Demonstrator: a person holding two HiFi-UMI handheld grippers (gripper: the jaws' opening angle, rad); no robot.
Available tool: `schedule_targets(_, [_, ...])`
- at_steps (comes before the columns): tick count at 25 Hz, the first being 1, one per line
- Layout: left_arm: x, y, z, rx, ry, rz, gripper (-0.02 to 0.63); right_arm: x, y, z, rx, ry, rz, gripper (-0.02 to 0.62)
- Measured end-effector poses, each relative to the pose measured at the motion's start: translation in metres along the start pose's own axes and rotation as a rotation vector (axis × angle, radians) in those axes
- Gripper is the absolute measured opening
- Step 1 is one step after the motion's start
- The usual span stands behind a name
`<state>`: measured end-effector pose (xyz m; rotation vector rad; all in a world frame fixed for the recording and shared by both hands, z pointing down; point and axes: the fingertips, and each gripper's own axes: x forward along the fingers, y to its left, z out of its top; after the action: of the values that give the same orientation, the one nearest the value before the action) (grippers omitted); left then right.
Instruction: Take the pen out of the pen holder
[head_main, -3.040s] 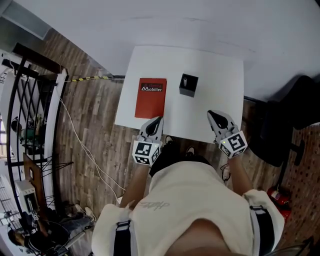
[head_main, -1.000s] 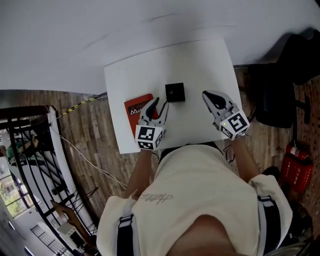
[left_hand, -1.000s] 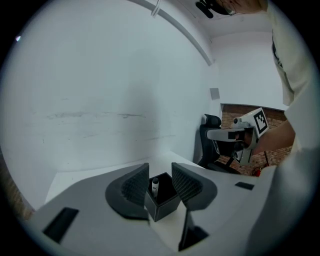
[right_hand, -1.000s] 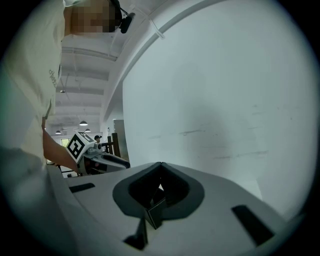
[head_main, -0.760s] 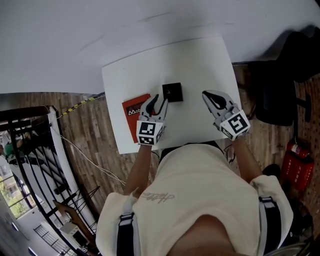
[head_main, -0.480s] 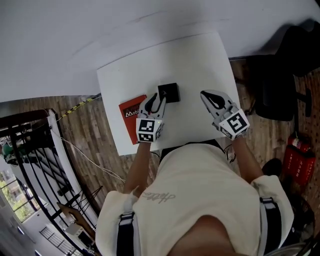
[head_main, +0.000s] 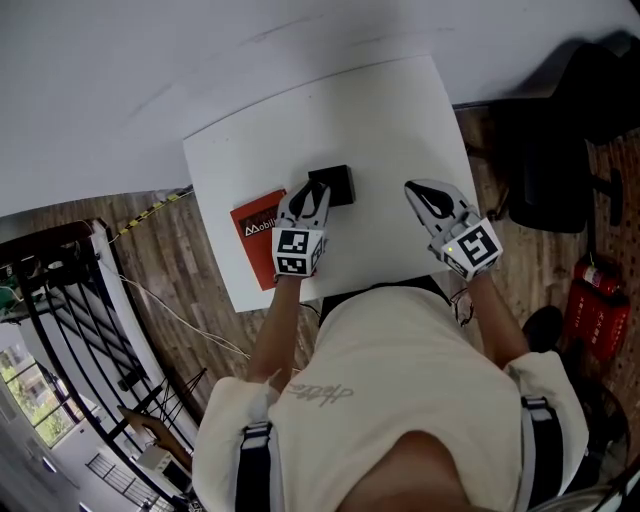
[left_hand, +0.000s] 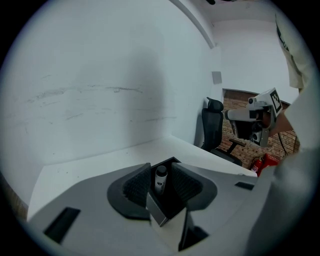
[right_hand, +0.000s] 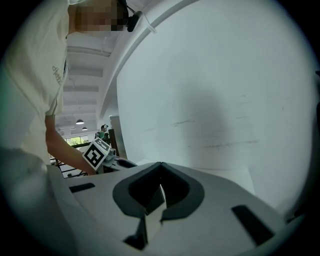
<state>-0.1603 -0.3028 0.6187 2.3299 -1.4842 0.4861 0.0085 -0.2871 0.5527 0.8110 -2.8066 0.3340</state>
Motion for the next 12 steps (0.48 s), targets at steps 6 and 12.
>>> schedule_targets(6, [0.009,-0.004,-0.008,0.030,0.016,-0.009,0.135,-0.002,-0.003,-0.004,0.008,0.007,-0.006,0.008])
schedule_targets(12, [0.009,-0.004,-0.013,0.031,0.028,0.007,0.089,-0.003,-0.003,-0.007,0.015,0.003,-0.007,0.008])
